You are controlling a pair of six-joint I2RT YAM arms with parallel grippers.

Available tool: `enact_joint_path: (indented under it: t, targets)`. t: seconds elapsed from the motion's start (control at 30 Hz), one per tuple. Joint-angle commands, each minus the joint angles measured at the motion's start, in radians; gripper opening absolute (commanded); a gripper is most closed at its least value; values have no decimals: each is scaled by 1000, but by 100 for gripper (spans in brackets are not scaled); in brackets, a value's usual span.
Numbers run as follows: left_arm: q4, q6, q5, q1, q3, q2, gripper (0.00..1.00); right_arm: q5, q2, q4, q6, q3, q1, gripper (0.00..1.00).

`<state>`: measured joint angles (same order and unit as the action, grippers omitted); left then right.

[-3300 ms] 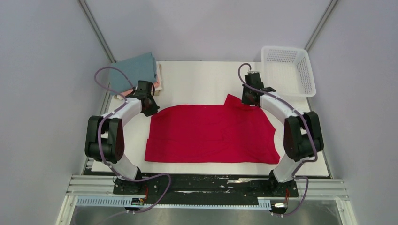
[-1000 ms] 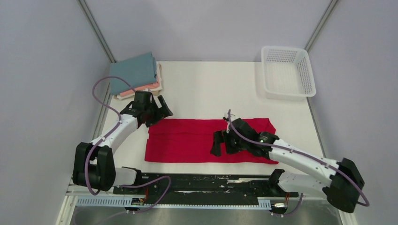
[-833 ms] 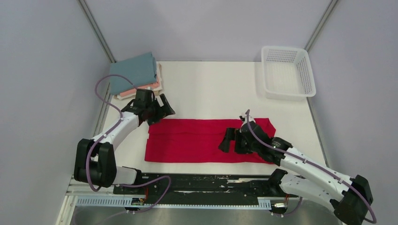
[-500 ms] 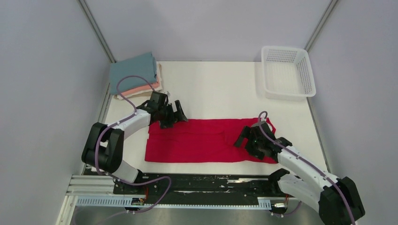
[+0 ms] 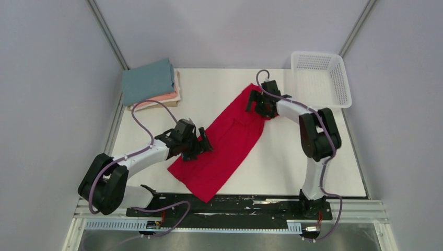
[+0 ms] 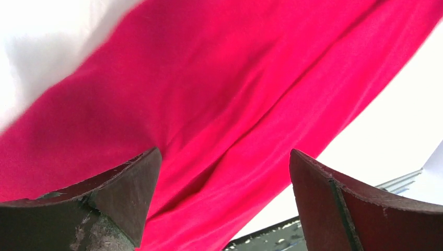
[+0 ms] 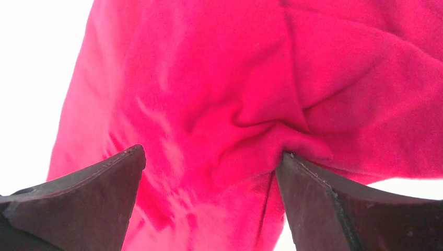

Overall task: Fold and stack the t-shirts
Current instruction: Rotate the tshirt 90 degrees, then grab the bottom of the folded rectangular tshirt with both arms

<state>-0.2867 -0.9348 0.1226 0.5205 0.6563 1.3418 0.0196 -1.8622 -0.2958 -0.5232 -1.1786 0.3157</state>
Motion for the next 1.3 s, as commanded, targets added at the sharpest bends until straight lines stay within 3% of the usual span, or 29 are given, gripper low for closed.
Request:
enact_joint_path:
  t: [0.0,0.13,0.27,0.4,0.5,0.63,0.8,0.97,1.1,1.27]
  targets:
    - [57,-169,-69,66,-28,-47,100,148,-300,16,203,-381,-20,100]
    - [155,-253,-82,138,-37,12,100,234,-531,-21,255,-705,-20,100]
    - [177,-317,-117,208,-1,84,100,288,-651,-23,249,-874,-19,100]
    - [136,-313,-169,238,54,83,100,258,-639,-25,265,-941,-14,100]
    - [107,-259,-200,260,99,18,100,213,-532,-36,286,-916,-13,100]
    - [-34,-169,-282,272,124,-105,100,60,-293,-47,304,-695,3,100]
    - [-192,-79,-343,271,34,-256,100,23,59,-111,151,-189,45,100]
    - [-247,-40,-272,266,-82,-359,100,32,395,-138,34,262,247,100]
    - [-209,-68,-230,263,-181,-407,100,39,585,-192,-118,453,396,99]
    - [-112,-103,-159,262,-253,-405,97,38,712,-229,-257,556,518,93]
